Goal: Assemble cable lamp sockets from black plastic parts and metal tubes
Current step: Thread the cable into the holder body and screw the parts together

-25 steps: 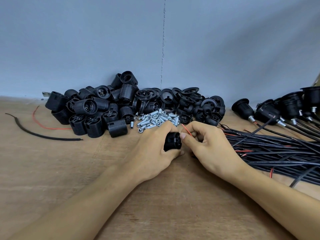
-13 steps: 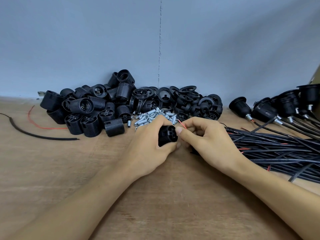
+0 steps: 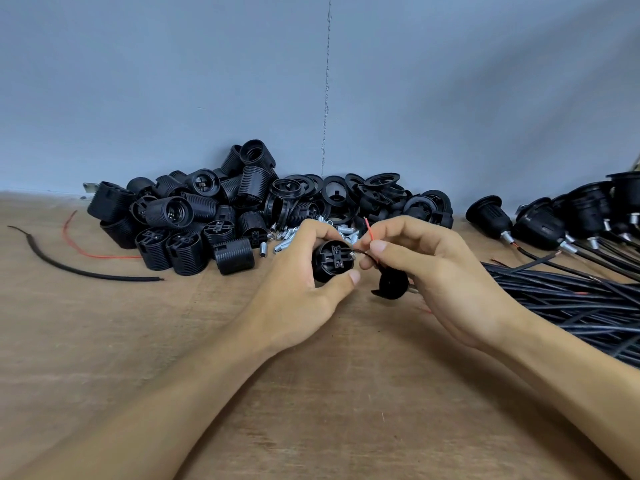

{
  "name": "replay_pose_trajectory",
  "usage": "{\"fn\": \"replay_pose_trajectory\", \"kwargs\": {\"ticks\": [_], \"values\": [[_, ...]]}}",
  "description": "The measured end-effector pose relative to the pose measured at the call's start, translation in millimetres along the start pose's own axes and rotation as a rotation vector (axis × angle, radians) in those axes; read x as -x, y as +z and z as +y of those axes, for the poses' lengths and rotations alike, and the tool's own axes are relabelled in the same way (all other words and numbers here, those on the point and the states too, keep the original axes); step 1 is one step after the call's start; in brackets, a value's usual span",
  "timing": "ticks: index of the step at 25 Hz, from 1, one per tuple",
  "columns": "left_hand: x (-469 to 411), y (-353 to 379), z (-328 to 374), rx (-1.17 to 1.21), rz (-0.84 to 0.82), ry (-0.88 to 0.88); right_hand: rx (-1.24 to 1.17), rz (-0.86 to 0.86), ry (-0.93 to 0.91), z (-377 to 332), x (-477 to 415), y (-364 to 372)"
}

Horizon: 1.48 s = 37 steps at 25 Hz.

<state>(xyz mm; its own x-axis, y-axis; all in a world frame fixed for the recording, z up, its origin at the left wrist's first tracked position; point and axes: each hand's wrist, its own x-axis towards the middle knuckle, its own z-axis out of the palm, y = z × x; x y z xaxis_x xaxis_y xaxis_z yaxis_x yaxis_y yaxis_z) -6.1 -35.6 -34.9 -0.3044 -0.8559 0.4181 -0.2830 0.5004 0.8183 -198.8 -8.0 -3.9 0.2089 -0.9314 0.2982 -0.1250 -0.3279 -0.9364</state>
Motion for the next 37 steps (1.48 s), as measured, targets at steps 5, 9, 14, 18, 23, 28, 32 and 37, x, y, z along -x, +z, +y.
{"fn": "replay_pose_trajectory", "kwargs": {"ticks": [5,9,14,18,23,28,32,37], "values": [[2,1,1,-0.020,0.029,0.050,0.155,-0.089,0.012,-4,2,0],[3,2,4,-0.037,0.027,0.096,0.228,-0.120,-0.016,-10,1,-4],[4,5,6,-0.103,0.022,0.154,0.372,-0.088,-0.004,-13,1,-4],[4,5,8,-0.155,0.039,0.175,0.379,-0.080,-0.002,-16,1,-3],[4,5,8,-0.193,0.068,0.209,0.389,-0.060,0.008,-18,1,-3],[4,6,7,-0.256,0.134,0.247,0.421,-0.050,0.007,-17,2,-3],[1,6,5,-0.319,0.144,0.298,0.530,-0.036,0.000,-17,3,-1],[0,6,1,-0.354,0.129,0.324,0.616,0.004,-0.032,-15,4,0]]}}
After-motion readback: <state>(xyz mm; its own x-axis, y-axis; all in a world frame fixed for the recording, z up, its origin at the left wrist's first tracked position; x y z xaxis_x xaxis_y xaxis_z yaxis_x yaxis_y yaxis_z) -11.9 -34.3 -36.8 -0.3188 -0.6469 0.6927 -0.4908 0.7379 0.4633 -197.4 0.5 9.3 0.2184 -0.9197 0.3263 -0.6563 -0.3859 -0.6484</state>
